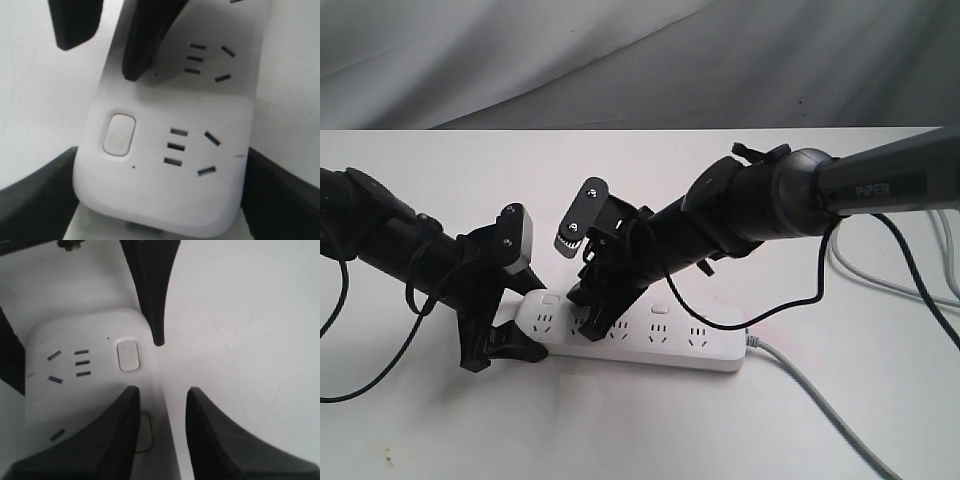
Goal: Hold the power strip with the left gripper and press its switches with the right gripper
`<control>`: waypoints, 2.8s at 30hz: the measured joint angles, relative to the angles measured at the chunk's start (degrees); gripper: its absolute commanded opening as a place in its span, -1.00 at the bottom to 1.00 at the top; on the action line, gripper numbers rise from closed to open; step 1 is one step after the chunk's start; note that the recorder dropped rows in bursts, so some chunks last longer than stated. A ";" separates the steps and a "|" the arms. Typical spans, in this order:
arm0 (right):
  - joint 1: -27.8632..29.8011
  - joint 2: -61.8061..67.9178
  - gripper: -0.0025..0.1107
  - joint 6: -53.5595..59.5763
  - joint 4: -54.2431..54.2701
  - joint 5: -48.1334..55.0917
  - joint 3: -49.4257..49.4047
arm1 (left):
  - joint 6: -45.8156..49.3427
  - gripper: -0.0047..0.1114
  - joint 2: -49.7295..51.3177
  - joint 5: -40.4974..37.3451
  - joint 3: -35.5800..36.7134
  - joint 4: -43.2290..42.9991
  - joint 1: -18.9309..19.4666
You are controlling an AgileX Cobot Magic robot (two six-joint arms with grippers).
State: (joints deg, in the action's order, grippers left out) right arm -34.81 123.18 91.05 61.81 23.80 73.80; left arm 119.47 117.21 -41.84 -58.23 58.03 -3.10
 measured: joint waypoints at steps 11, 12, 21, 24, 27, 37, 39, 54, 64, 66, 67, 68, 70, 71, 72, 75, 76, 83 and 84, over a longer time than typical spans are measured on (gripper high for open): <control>0.00 0.00 -0.42 -3.59 -3.30 0.10 0.39 | 0.00 -0.05 0.00 0.00 0.00 0.00 0.00; 0.00 0.00 -0.42 -3.73 -3.43 0.10 0.39 | 0.00 -0.05 0.00 0.00 0.00 0.00 0.00; 0.69 0.00 -0.42 -4.18 -3.54 0.72 -0.06 | 0.00 -0.05 0.00 0.00 0.00 0.00 0.00; 0.81 0.00 -0.42 -4.28 -3.66 0.72 -0.03 | 0.00 -0.05 0.00 0.00 0.00 0.00 0.00; 0.81 0.00 -0.42 -4.28 -3.66 0.61 -0.03 | 0.00 -0.05 0.00 0.00 0.00 0.00 0.00; 0.81 0.00 -0.42 -4.06 -2.52 0.61 -0.03 | 0.00 -0.05 0.00 0.00 0.00 0.00 0.00; 0.81 -0.34 -0.42 -3.53 -2.09 0.48 -0.17 | 0.00 -0.05 0.00 0.00 0.00 0.00 0.00; 0.93 -6.55 -0.42 -1.49 -3.61 0.02 -1.70 | 0.00 -0.05 0.00 -0.02 0.00 0.00 0.00; 3.24 -10.70 -0.42 -3.77 -4.74 4.50 -2.84 | 0.00 -0.05 0.00 -0.12 0.00 0.00 0.00; 3.93 -11.57 -0.42 -4.05 -5.26 4.50 -4.49 | 0.00 -0.05 0.00 -0.12 0.00 0.00 0.00; 4.21 -12.01 -0.42 -4.05 -5.37 4.50 -5.33 | 0.00 -0.05 0.00 -0.12 0.00 0.00 0.00; 4.47 -12.25 -0.42 -4.05 -5.47 4.50 -5.85 | 0.00 -0.05 0.00 -0.12 0.00 0.00 0.00; 4.47 -12.27 -0.42 -3.83 -5.59 4.50 -6.55 | 0.00 -0.05 0.00 -0.12 0.00 0.00 0.00; 4.47 -12.27 -0.42 -3.64 -5.59 4.50 -6.70 | 0.00 -0.05 0.00 -0.12 0.00 0.00 0.00; 4.47 -12.03 -0.42 -3.23 -5.59 4.50 -6.79 | 0.00 -0.05 0.00 -0.12 0.00 0.00 0.00; 4.47 -11.42 -0.42 -2.14 -5.59 3.97 -6.79 | 0.00 -0.05 0.00 -0.12 0.00 0.00 0.00; 4.47 -10.97 -0.42 -2.03 -5.59 3.83 -6.79 | 0.00 -0.05 0.00 -0.12 0.00 0.00 0.00; 4.47 -9.52 -0.42 -0.18 -5.59 1.65 -6.83 | 0.00 -0.05 0.00 -0.12 0.00 0.00 0.00; 4.47 -9.52 -0.42 0.07 -5.59 1.51 -6.83 | 0.00 -0.05 0.00 -0.12 0.00 0.00 0.00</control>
State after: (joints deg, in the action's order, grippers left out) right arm -30.34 113.66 91.12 56.22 25.30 66.97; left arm 119.47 117.21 -41.97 -58.23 58.03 -3.10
